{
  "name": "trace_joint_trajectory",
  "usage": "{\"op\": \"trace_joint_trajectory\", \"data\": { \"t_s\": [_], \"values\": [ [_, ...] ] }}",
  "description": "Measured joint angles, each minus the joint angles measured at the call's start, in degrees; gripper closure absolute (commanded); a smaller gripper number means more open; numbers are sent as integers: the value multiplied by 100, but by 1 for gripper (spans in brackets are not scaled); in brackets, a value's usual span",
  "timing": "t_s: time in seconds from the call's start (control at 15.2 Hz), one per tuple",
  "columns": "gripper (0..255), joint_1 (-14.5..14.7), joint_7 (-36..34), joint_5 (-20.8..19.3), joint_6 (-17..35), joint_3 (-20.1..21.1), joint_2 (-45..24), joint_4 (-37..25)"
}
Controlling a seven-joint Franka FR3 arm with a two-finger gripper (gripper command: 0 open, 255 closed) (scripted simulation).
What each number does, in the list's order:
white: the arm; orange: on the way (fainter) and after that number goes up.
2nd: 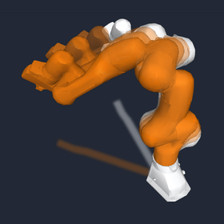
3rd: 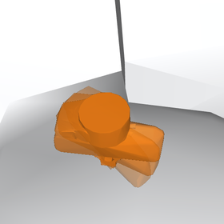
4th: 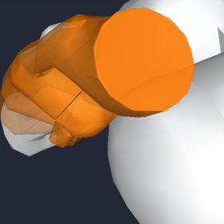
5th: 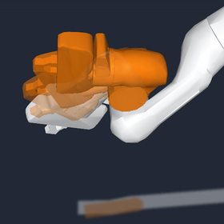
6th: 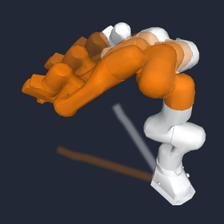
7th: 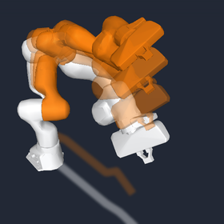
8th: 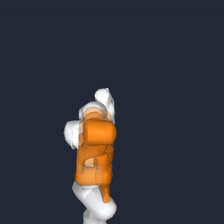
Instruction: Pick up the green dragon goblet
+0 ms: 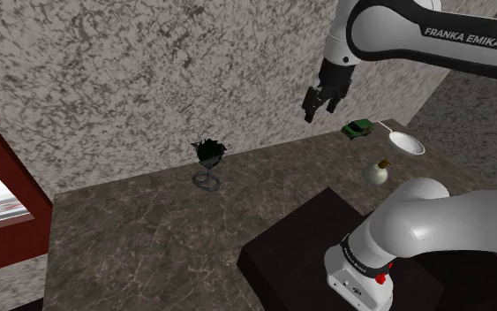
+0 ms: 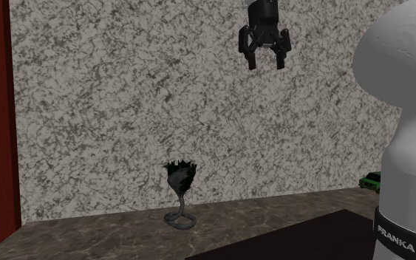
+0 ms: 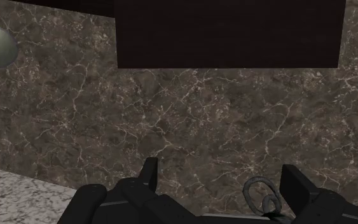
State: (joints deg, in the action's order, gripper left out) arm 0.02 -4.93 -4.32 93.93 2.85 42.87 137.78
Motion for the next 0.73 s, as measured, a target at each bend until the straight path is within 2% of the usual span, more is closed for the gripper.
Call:
{"op": "trace_joint_trajectory", "data": {
  "t_s": [0.2, 0.73],
  "values": [
    [0, 12, -96, 52, 201, 50, -171, 35],
    [0, 88, -727, 309, 1519, 403, -1548, -36]
  ]
}}
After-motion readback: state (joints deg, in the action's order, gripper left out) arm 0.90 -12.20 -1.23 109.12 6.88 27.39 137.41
